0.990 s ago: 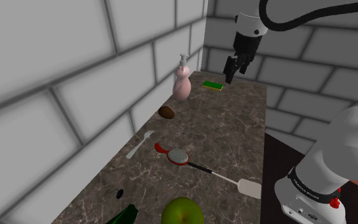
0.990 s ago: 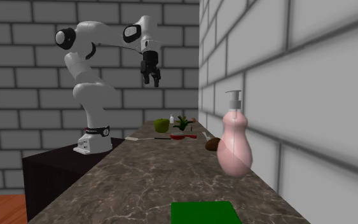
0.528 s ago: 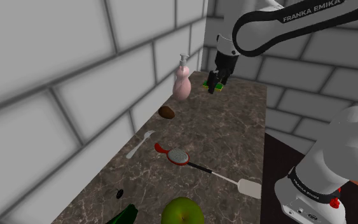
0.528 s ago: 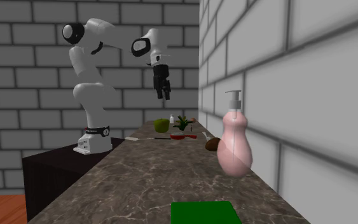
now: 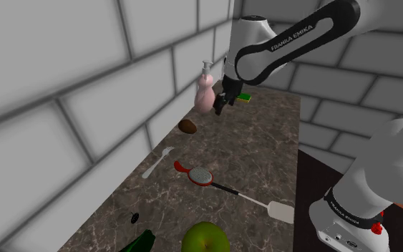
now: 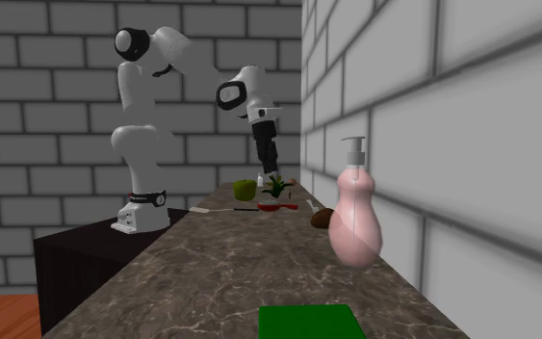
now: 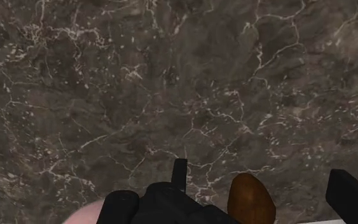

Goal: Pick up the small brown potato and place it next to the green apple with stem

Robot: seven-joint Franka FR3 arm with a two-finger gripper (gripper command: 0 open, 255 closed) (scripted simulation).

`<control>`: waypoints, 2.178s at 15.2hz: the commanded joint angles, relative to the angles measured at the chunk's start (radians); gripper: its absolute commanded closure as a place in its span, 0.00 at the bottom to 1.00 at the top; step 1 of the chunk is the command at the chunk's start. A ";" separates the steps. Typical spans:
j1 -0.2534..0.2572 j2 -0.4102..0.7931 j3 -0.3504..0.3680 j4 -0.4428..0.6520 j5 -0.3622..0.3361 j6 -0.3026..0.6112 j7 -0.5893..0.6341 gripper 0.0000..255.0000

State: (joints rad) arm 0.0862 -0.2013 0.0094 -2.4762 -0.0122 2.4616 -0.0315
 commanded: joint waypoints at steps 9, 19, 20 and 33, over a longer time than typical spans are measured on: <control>0.021 0.404 0.021 0.215 0.120 0.246 -0.129 0.00; 0.011 0.653 0.063 0.392 0.165 0.343 -0.188 0.00; 0.011 0.667 0.063 0.399 0.165 0.351 -0.188 0.00; 0.013 0.702 0.063 0.416 0.165 0.369 -0.189 1.00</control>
State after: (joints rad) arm 0.0992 0.5006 0.0725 -2.0597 0.1524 2.8309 -0.2200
